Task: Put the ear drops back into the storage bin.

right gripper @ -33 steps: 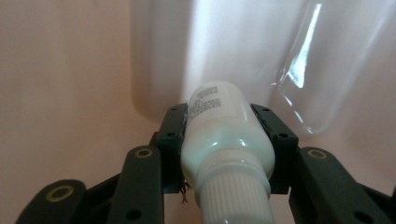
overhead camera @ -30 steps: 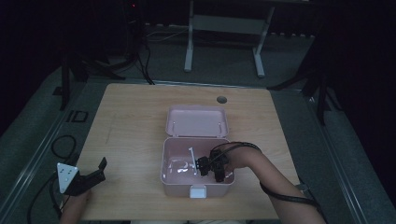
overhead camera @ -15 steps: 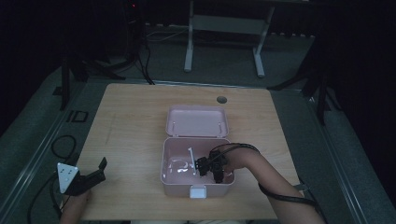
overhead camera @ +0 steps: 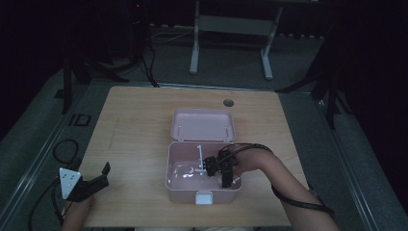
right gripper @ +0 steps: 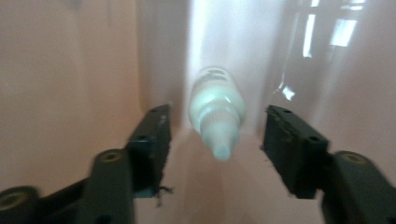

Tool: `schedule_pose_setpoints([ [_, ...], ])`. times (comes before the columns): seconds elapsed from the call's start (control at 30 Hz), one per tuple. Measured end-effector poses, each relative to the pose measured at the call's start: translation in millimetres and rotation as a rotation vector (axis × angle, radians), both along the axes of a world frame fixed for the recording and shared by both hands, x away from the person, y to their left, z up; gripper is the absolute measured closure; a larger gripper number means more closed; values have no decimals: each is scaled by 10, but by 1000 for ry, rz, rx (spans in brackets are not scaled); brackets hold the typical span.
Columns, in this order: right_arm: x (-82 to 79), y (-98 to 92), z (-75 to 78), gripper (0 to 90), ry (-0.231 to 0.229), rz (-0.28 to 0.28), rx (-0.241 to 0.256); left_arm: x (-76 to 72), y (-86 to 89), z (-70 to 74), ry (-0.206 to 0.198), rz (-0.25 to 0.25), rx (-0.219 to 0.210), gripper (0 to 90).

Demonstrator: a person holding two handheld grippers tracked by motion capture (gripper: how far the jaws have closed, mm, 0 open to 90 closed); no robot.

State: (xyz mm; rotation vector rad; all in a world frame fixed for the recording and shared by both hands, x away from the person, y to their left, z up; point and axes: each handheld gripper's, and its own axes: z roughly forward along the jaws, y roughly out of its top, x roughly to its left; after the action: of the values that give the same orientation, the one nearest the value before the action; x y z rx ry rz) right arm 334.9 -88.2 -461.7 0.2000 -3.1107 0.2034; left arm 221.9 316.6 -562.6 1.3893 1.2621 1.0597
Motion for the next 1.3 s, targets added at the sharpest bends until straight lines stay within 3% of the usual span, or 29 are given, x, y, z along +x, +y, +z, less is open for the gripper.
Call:
schedule_pose_setpoints([
  [0.2, 56, -52, 331, 264, -35, -64, 118, 1, 0, 0, 0, 0, 0, 20],
  [0.37, 63, -153, 595, 173, -58, -77, 171, -1, -2, 0, -1, 0, -1, 20],
  [0.7, 91, -492, 887, 153, -93, -119, 246, -1, -2, -1, 0, 0, 2, 20],
  [1.03, 145, -883, 831, 156, -108, -199, 251, 1, -4, -2, -1, 0, 1, 20],
  [1.3, 194, -1154, 564, 156, -96, -262, 277, 1, -6, -2, 1, 0, 5, 20],
])
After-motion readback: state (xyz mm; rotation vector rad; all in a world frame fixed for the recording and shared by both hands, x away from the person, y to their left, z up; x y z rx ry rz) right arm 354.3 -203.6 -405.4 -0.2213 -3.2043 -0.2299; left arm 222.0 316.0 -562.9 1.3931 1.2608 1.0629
